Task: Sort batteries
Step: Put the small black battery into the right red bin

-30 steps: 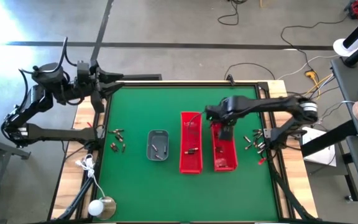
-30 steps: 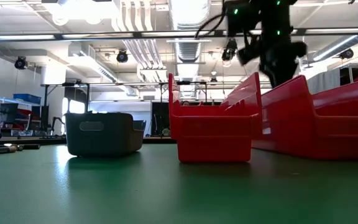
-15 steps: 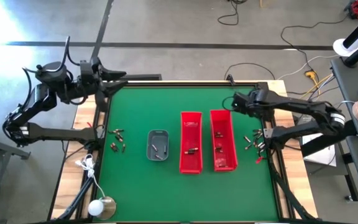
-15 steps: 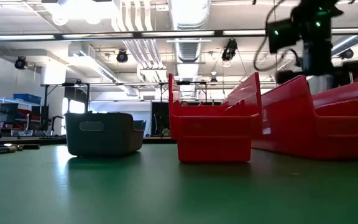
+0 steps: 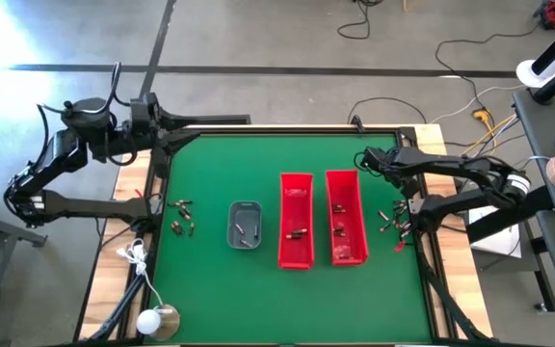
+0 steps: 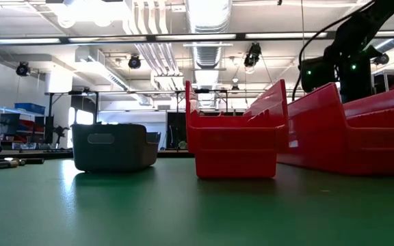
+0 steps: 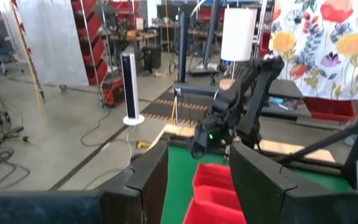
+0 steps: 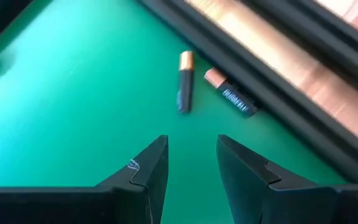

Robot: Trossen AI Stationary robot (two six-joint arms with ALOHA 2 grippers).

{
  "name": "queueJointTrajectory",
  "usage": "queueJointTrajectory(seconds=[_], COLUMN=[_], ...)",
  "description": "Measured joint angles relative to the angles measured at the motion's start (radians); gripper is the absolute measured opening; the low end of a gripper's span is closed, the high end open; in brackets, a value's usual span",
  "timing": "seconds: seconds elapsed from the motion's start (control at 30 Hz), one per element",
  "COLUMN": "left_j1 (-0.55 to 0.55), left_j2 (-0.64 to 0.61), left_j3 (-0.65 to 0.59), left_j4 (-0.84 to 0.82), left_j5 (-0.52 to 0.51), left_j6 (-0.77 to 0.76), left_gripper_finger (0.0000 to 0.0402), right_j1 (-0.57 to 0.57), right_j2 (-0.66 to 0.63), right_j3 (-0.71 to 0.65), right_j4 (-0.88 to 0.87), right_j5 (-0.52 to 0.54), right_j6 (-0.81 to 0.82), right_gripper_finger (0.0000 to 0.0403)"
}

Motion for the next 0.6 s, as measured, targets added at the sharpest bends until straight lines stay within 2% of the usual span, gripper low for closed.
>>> queueJointTrajectory(seconds=[0.3,0.6], left_j1=[0.0,0.0], left_j2=[-0.037,-0.057], left_j3=[0.0,0.0], left_j4=[-0.094,-0.093], left_j5=[-0.001,-0.037], left_j6=[-0.016,-0.014], left_gripper_finger=[0.0151,0.0151], right_j1=[-0.104,-0.126], right_j2=[0.039,0.076], right_j3=[-0.027,-0.027], right_j4=[0.201,0.2], right_j5=[0.0,-0.011], right_j6=[-0.155,-0.155], right_gripper_finger=[0.0144,0.0135])
